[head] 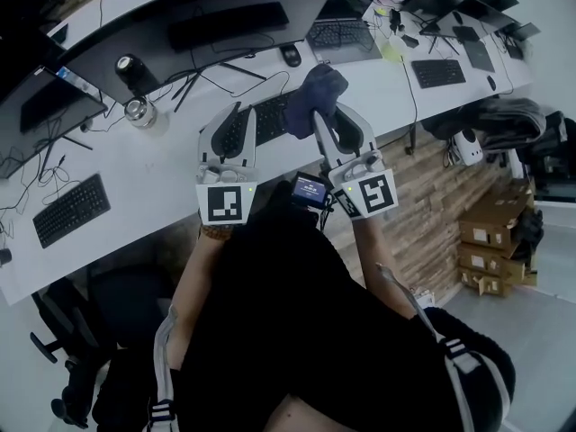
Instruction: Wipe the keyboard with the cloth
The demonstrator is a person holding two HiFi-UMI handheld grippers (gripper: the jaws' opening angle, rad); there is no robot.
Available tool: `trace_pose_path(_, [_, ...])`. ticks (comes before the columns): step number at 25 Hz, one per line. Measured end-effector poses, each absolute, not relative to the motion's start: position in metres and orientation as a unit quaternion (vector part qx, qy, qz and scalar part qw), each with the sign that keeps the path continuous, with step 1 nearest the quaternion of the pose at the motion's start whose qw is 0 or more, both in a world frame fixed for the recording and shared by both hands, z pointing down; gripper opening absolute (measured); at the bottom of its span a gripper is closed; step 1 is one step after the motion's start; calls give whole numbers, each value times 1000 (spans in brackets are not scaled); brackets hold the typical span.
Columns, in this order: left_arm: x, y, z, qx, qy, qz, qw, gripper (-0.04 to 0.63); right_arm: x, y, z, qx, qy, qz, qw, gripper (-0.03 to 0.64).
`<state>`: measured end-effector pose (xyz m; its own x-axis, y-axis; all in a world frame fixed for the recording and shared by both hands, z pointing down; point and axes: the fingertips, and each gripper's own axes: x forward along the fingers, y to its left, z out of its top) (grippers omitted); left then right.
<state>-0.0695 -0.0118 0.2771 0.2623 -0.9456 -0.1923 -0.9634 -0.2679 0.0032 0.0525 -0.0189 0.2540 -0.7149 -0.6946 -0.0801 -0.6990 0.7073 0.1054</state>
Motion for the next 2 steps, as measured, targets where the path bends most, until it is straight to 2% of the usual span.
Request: trace_pose_path(2, [-67,-9,276,-792,603,79,58,67,54,-16,252,-373,926,62,18,78])
